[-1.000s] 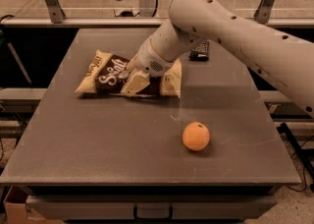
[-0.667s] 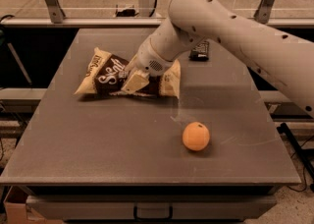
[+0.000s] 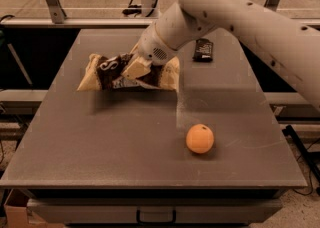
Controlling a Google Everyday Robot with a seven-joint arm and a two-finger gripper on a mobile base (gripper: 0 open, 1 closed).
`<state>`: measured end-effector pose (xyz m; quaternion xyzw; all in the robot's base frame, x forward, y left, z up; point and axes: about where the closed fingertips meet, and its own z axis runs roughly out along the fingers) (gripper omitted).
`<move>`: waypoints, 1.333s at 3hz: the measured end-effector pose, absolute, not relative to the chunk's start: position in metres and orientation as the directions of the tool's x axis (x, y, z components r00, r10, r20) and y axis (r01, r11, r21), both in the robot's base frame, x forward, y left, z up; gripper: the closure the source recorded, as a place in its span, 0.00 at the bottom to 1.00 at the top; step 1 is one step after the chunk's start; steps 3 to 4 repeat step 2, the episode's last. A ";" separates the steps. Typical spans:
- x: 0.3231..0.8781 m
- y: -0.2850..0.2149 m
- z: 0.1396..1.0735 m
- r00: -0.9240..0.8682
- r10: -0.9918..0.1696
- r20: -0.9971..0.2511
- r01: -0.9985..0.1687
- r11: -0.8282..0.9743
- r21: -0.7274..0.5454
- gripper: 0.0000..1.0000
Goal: Pick brown chip bag
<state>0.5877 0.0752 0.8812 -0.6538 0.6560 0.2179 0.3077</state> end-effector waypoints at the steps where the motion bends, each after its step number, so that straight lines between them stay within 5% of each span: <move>1: 0.588 0.082 0.986 0.146 -0.576 -0.804 -0.981 0.021 -0.194 1.00; 2: 0.590 0.091 1.061 0.217 -0.464 -0.859 -0.968 0.012 -0.251 1.00; 4: 0.590 0.091 1.061 0.217 -0.464 -0.859 -0.968 0.012 -0.251 1.00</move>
Offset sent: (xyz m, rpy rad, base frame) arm 0.0047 0.0174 0.2805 0.4755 -0.2322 0.1341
